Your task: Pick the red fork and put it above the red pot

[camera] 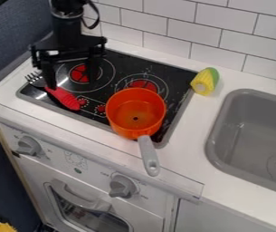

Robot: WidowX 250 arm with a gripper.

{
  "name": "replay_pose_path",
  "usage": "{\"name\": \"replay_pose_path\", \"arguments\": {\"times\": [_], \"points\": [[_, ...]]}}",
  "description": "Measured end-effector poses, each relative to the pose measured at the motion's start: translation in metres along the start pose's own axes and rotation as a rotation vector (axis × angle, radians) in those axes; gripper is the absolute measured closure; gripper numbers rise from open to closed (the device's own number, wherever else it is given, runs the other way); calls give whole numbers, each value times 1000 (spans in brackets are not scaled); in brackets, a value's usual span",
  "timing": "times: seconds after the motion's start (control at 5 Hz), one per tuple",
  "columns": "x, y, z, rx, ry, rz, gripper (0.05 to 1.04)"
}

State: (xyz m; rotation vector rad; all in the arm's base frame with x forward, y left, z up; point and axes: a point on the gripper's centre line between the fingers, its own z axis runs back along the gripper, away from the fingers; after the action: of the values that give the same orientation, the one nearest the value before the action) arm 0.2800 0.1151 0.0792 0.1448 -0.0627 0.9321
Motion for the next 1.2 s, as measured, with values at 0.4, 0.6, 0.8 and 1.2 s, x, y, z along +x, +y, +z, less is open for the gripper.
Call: {"name": "replay_pose_path", "arguments": {"times": [0.4, 0.6, 0.8, 1.2], "points": [[21, 7, -28, 64, 18, 140, 83], [26, 8, -42, 94, 33, 168, 83], [28, 9, -56, 110, 62, 191, 83], [28, 11, -61, 122, 46, 236, 137]]}}
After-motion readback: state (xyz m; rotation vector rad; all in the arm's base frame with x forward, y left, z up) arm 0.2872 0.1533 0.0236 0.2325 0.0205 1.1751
